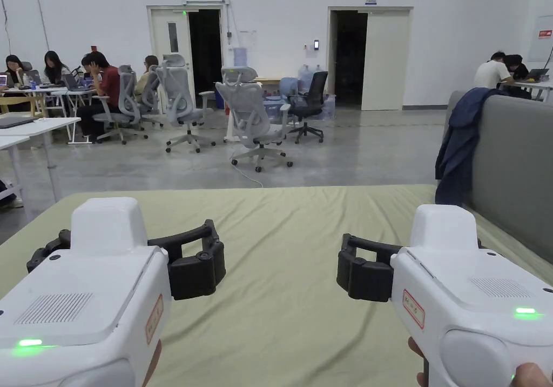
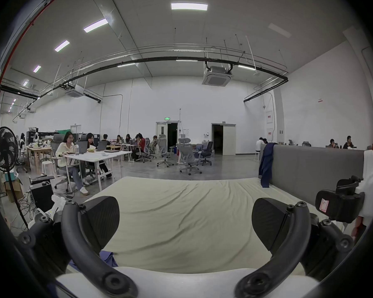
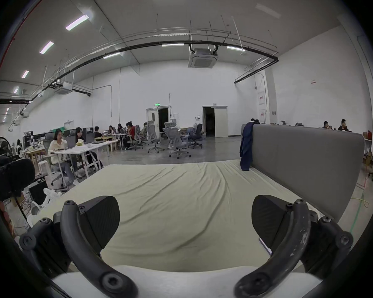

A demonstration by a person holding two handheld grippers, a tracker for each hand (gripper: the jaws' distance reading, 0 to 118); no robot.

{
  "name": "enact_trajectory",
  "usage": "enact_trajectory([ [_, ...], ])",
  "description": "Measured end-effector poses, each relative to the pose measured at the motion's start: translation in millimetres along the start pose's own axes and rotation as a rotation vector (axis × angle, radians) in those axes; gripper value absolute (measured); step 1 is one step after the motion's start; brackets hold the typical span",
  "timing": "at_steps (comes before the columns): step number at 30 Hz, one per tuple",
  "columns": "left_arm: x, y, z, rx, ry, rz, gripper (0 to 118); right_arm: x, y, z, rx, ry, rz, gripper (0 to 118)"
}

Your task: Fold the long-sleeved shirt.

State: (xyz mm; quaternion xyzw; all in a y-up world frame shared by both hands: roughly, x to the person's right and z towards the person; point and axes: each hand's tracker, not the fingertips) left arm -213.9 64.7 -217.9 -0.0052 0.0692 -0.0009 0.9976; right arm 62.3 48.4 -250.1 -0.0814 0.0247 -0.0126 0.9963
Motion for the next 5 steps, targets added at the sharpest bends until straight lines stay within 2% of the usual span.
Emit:
enact_trajectory([
  [5, 1.6, -2.8, -0.7, -0.008, -0.006, -0.005, 118, 0.9, -0.3, -0.6, 0.001, -0.004, -0.007, 118],
])
